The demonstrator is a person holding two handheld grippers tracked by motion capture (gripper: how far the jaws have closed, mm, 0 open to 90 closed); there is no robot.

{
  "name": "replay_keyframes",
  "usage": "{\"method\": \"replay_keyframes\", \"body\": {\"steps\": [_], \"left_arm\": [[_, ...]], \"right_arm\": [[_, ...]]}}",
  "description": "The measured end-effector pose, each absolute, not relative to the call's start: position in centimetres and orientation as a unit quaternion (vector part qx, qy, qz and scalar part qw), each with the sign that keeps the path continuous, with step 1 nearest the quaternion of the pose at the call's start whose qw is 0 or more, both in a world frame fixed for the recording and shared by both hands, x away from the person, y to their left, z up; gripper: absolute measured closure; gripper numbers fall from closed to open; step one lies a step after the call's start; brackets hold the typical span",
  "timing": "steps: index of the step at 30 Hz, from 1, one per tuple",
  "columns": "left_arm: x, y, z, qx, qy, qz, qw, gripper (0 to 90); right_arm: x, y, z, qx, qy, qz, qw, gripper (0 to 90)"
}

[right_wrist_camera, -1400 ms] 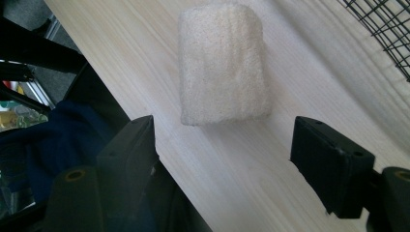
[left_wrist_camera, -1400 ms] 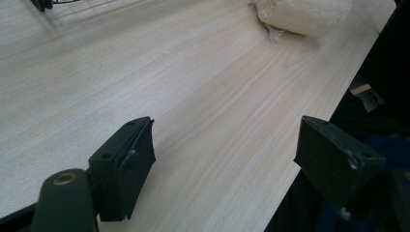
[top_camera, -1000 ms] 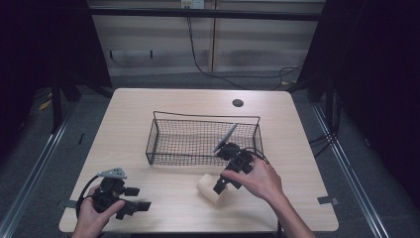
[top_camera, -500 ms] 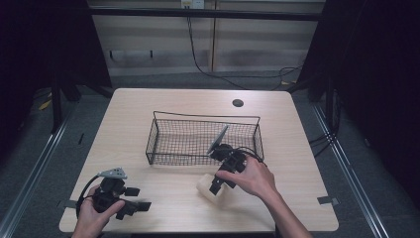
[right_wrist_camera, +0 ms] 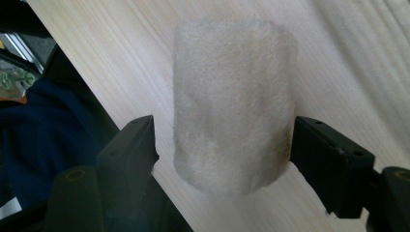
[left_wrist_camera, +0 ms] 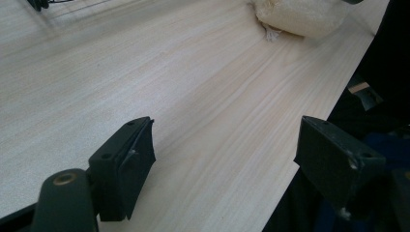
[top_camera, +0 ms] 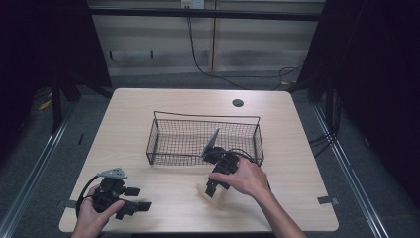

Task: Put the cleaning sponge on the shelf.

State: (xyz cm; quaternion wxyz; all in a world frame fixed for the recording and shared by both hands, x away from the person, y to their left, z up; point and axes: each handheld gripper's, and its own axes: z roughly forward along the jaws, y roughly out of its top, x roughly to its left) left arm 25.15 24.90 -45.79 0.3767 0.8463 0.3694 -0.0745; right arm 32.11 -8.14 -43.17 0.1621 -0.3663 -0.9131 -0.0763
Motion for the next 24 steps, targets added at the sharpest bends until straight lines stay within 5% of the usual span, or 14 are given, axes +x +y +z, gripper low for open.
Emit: {"method": "replay_keyframes", "body": {"steps": [24], "left_arm": [[25.2,24.8,-45.8,0.847,0.368,-0.077,0.376,21.3]], "right_arm": [[32.0,-7.0,-45.3,-0.362,-0.917,-0.04,0.163,24.7]]}}
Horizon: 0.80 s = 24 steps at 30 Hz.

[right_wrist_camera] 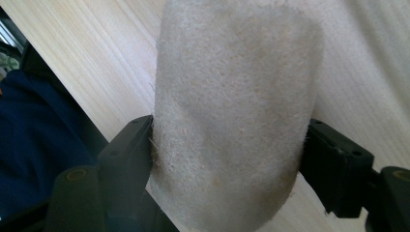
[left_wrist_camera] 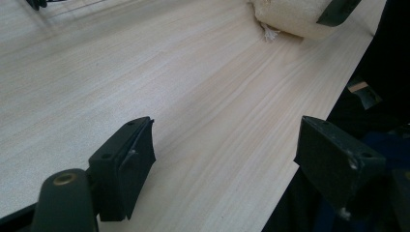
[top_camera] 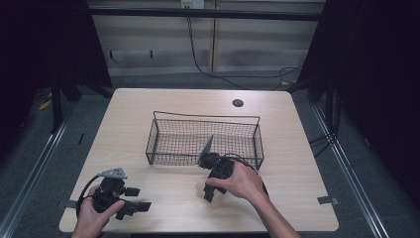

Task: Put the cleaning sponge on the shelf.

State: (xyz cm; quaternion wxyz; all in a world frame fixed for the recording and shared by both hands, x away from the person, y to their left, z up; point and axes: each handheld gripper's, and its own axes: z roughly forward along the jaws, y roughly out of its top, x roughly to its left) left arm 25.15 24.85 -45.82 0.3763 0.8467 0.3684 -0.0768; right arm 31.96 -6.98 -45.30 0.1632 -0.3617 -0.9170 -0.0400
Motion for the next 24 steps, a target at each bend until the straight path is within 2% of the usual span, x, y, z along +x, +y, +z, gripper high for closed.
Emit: {"method": "replay_keyframes", "body": {"steps": [14,24], "left_arm": [[25.2,24.9,-45.8,0.849,0.366,-0.076,0.373,21.2],[25.2,24.9,-45.8,0.848,0.367,-0.077,0.375,21.3]], "right_arm": [[31.6,-7.2,-43.8,-0.357,-0.924,-0.038,0.134,25.1],[31.3,-7.4,-42.7,-0.36,-0.923,-0.031,0.131,25.2]]}}
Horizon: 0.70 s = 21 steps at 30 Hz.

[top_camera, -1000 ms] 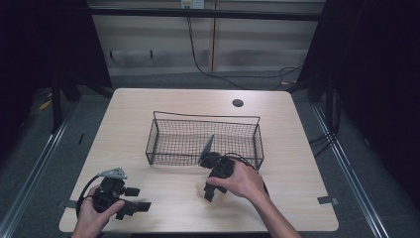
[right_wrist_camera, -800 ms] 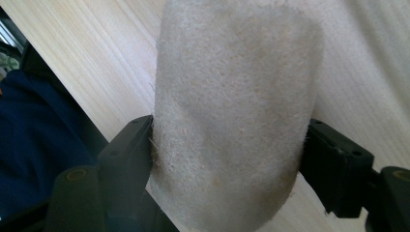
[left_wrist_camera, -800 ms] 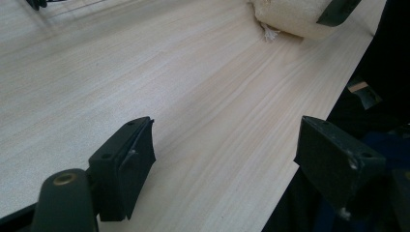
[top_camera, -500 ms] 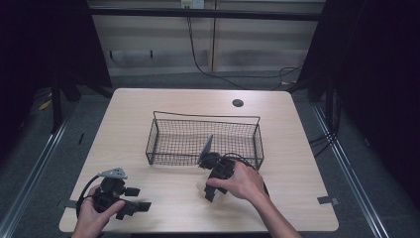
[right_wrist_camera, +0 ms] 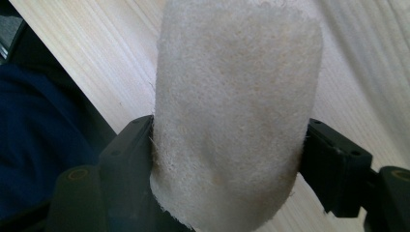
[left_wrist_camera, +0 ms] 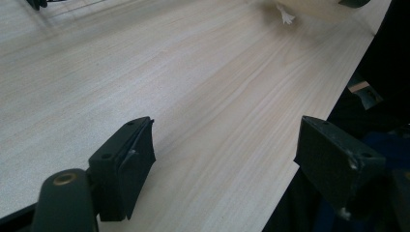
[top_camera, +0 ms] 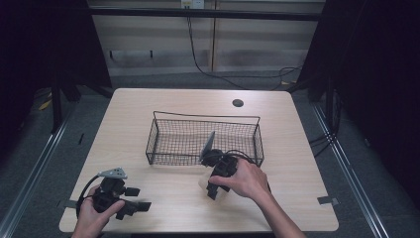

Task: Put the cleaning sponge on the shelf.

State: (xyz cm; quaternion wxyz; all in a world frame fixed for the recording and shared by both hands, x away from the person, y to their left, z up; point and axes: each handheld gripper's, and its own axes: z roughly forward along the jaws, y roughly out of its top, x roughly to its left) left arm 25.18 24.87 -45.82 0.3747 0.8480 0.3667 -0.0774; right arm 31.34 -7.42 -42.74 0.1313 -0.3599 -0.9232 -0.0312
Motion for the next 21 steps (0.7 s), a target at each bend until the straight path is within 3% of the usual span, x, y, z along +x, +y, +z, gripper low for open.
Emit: {"method": "replay_keyframes", "body": {"steps": [21], "left_arm": [[25.2,24.9,-45.8,0.846,0.369,-0.077,0.377,21.3]], "right_arm": [[31.3,-8.0,-40.2,-0.357,-0.925,-0.038,0.124,25.2]]}}
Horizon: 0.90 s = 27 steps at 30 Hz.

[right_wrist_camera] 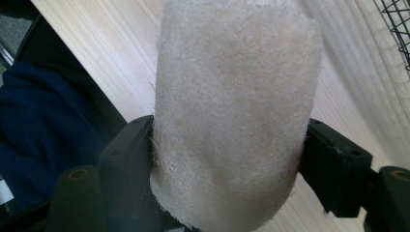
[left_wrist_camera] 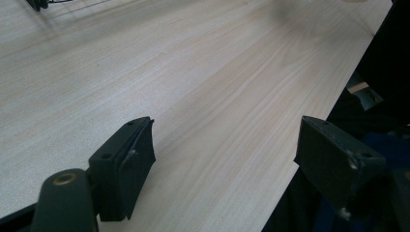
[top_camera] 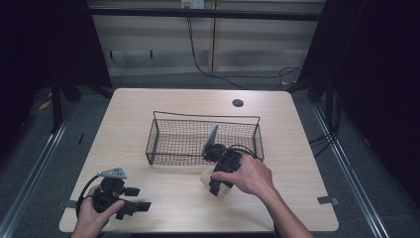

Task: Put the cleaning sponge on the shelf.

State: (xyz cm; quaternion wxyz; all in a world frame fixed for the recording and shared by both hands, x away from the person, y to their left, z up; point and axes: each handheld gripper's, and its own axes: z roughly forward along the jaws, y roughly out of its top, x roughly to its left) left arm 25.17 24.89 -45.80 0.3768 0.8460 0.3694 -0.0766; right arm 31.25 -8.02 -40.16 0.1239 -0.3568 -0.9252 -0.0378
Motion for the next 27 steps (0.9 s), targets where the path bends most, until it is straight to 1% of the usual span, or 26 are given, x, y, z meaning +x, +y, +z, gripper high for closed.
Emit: {"method": "replay_keyframes", "body": {"steps": [10,27], "left_arm": [[25.2,24.9,-45.8,0.846,0.369,-0.077,0.377,21.3],[25.2,24.9,-45.8,0.846,0.369,-0.077,0.376,21.3]], "right_arm": [[31.3,-8.8,-39.0,-0.362,-0.923,-0.047,0.122,25.2],[31.8,-8.7,-36.8,-0.361,-0.925,-0.046,0.111,25.3]]}}
